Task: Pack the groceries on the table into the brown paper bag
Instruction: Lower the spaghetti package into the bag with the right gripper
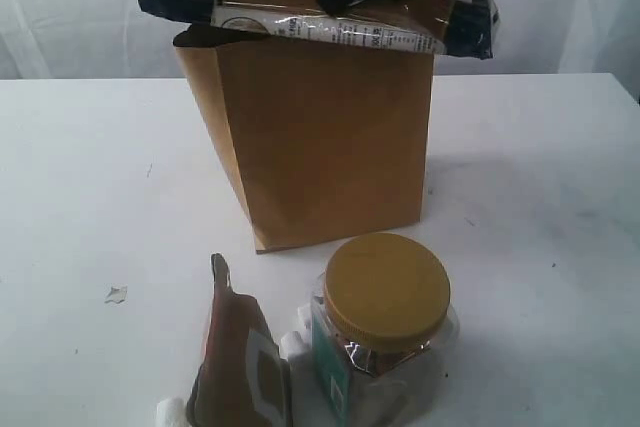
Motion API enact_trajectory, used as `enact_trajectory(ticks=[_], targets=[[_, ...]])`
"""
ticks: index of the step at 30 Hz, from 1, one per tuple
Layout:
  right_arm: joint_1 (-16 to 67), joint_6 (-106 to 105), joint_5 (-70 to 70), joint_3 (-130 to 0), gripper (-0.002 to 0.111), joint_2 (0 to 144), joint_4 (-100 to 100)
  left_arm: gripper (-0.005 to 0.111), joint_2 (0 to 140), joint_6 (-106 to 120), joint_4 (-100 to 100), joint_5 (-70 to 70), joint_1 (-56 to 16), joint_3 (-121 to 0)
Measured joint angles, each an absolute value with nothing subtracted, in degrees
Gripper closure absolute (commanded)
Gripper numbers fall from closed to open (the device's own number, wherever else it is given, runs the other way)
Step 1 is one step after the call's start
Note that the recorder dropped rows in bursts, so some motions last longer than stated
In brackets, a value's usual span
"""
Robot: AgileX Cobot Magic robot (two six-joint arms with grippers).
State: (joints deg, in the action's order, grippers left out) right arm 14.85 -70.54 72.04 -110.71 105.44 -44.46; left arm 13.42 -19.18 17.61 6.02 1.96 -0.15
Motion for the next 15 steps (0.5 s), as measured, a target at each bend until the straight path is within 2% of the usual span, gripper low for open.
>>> enact_trajectory(ticks=[15], targets=[[14.8,-84.2,61.9,-110.7,0.108,105.4,-52.4,0.107,13.4,-19.2,17.6,6.0,2.0,-0.2]])
